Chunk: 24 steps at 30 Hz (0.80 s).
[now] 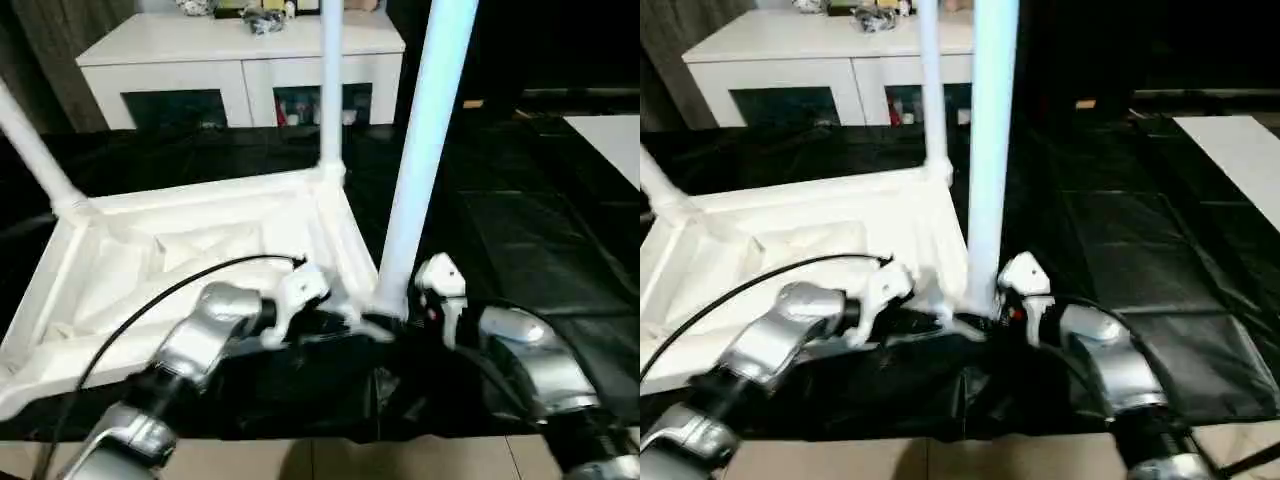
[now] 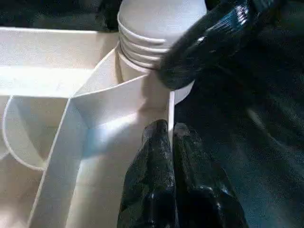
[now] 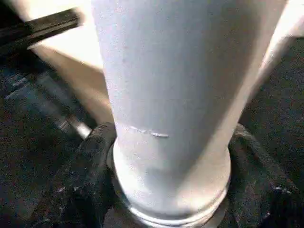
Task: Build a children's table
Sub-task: Rotate leg to tighten
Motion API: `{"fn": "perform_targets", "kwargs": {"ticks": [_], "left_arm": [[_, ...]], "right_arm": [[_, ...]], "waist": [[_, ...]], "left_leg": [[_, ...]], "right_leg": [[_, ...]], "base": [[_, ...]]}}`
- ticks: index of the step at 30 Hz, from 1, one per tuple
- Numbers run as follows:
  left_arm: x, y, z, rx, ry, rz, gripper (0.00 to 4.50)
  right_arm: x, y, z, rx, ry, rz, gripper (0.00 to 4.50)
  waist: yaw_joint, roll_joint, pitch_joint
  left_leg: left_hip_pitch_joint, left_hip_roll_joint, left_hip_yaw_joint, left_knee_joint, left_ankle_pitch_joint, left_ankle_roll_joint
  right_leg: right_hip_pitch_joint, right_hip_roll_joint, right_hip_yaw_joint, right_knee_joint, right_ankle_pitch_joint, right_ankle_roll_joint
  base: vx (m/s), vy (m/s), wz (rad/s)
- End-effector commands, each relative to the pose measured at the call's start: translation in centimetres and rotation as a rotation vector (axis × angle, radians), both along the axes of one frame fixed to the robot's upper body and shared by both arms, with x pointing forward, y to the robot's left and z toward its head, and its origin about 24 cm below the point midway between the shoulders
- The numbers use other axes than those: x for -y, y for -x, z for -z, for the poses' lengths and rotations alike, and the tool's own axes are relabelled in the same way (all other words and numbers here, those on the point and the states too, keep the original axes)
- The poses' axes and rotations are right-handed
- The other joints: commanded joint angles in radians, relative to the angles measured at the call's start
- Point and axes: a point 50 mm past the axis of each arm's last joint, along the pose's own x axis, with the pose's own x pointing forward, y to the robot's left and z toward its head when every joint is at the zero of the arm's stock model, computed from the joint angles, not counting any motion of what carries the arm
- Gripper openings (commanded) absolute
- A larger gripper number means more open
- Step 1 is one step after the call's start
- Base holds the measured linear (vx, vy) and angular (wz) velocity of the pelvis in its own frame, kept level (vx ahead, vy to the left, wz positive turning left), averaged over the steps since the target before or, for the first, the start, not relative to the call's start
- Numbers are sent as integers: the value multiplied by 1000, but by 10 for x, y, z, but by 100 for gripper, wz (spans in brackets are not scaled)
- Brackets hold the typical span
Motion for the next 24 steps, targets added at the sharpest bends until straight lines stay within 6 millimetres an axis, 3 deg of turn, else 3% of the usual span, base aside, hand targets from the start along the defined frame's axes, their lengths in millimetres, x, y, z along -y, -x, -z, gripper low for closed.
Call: {"fn": "perform_targets", "kwargs": {"ticks": [1,4,7,9,13,15,19,20,21,24], "left_arm": [[-10,-14,9,6,-37,-248,0],[-2,-25,9,30,-32,-404,0],[2,-30,10,57,-46,-461,0],[11,-32,10,90,-52,-495,0],[16,-31,10,101,-41,-458,0],[16,-29,9,112,-36,-417,0],[12,-23,8,108,-19,-291,0],[12,-22,7,110,-12,-274,0],[11,-18,6,107,17,-230,0],[8,-8,5,89,58,-117,0]], "right_arm": [[-13,-6,7,-26,-27,129,274],[-21,-14,18,-53,13,370,274],[-27,-17,24,-60,58,472,274],[-41,-20,27,-51,82,562,274],[-52,-20,25,-50,56,520,274],[-54,-20,18,-22,-16,468,330],[-39,-23,3,34,-46,383,361],[-35,-22,1,38,-43,340,380],[-29,-21,-2,54,-21,294,380],[-18,-14,-8,82,21,139,386]], "waist": [[-2,-23,-50],[-14,-22,-50],[-19,-19,-53],[-22,-18,-52],[-22,-14,-51],[-22,-13,-52],[-26,-15,-56],[-26,-17,-58],[-27,-15,-58],[-21,-18,-58]], "left_leg": [[0,24,-7,-79,-222,36],[-1,20,-10,-80,-219,14],[-1,19,-10,-79,-217,23],[-1,16,-8,-78,-224,32],[1,21,-10,-82,-253,39],[0,21,-9,-82,-259,42],[-12,21,-12,-80,-211,64],[-11,20,-12,-77,-200,70],[-6,22,-8,-73,-191,82],[-9,23,-7,-69,-159,103]], "right_leg": [[46,-44,32,-81,-327,-171],[46,-44,31,-83,-349,-159],[48,-44,32,-83,-312,-163],[45,-44,31,-87,-321,-162],[45,-43,31,-89,-339,-151],[46,-45,32,-89,-329,-151],[58,-45,31,-77,-234,-168],[60,-45,30,-75,-216,-174],[53,-44,31,-75,-197,-193],[60,-46,31,-71,-174,-213]], "base": [[0,0,0],[0,0,0],[0,0,0],[0,0,0],[0,0,0],[0,0,0],[0,0,0],[0,0,0],[0,0,0],[0,0,0]]}}
